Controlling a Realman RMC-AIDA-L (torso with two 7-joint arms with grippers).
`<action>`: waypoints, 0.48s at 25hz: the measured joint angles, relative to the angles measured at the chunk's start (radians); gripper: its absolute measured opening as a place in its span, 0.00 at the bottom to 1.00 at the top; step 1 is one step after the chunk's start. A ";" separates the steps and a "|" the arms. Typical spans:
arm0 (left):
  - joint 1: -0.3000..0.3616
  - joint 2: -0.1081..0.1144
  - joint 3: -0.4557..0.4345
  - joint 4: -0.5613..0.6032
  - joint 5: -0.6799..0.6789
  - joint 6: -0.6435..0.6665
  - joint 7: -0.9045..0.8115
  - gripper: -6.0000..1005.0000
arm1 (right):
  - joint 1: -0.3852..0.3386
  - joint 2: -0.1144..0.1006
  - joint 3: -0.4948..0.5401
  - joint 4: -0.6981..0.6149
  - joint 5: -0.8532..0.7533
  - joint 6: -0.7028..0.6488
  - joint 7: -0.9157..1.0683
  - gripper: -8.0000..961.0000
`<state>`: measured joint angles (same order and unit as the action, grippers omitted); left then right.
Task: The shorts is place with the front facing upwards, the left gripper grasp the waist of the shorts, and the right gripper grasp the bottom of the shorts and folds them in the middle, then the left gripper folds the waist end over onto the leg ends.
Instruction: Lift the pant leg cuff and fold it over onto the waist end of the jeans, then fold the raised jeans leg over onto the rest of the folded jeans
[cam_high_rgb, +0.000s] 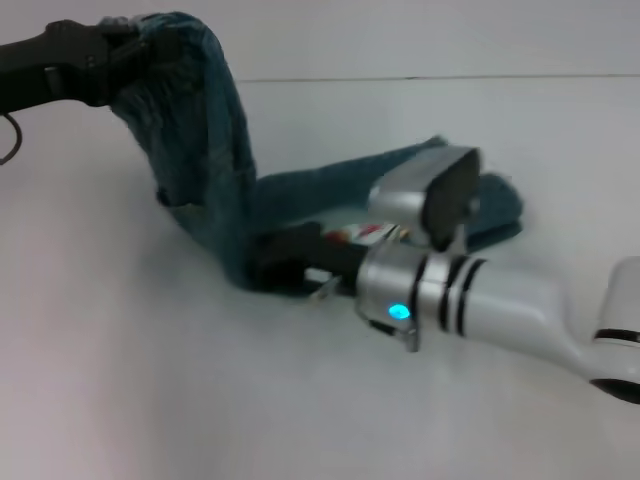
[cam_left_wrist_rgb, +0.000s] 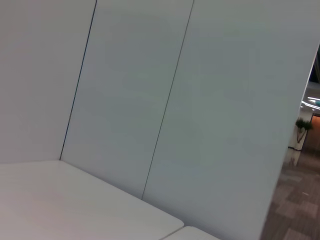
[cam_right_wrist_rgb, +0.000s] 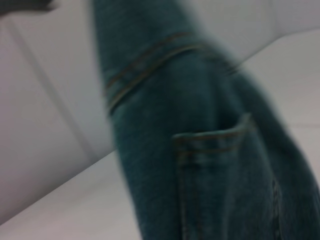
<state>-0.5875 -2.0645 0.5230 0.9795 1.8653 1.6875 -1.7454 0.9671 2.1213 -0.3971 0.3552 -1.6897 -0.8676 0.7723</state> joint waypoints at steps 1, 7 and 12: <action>-0.002 0.000 0.001 -0.004 0.000 -0.003 0.001 0.04 | 0.010 0.000 0.044 0.019 -0.064 0.014 0.006 0.01; -0.013 0.005 0.002 -0.027 0.000 -0.006 0.005 0.04 | 0.044 0.000 0.268 0.098 -0.390 0.132 0.011 0.01; -0.014 0.005 0.002 -0.029 0.006 -0.006 0.008 0.04 | 0.039 0.000 0.354 0.121 -0.513 0.186 0.012 0.01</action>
<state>-0.6013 -2.0600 0.5245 0.9509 1.8711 1.6810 -1.7371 1.0059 2.1213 -0.0427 0.4763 -2.2024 -0.6815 0.7845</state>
